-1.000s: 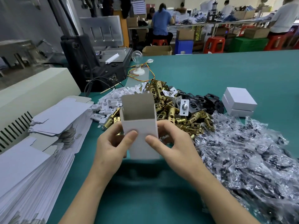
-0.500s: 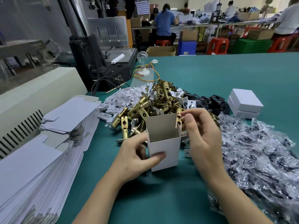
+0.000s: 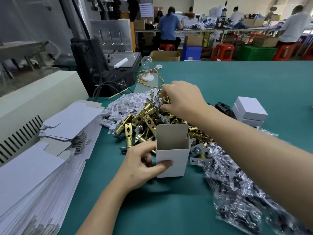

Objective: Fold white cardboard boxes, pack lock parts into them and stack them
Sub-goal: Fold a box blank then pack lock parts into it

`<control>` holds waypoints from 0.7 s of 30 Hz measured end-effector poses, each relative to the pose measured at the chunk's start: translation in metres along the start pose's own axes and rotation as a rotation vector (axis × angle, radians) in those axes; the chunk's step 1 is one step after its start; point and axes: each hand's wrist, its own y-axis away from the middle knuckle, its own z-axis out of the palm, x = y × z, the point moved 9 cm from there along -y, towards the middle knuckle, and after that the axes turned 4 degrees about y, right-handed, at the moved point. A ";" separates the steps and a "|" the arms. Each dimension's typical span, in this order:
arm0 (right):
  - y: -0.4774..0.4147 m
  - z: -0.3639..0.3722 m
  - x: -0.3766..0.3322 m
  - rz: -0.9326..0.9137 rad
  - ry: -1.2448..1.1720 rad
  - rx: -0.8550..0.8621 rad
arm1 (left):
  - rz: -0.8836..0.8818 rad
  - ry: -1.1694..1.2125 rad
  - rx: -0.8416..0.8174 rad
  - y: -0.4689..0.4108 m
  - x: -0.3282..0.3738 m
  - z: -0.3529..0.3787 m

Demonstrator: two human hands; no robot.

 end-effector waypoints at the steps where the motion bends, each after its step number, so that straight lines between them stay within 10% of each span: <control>1: -0.005 0.004 -0.005 -0.009 0.063 -0.011 | 0.003 -0.007 0.002 0.000 0.001 -0.001; 21: -0.009 -0.108 0.016 -0.124 -0.087 0.363 | -0.059 0.040 -0.019 -0.001 -0.012 0.002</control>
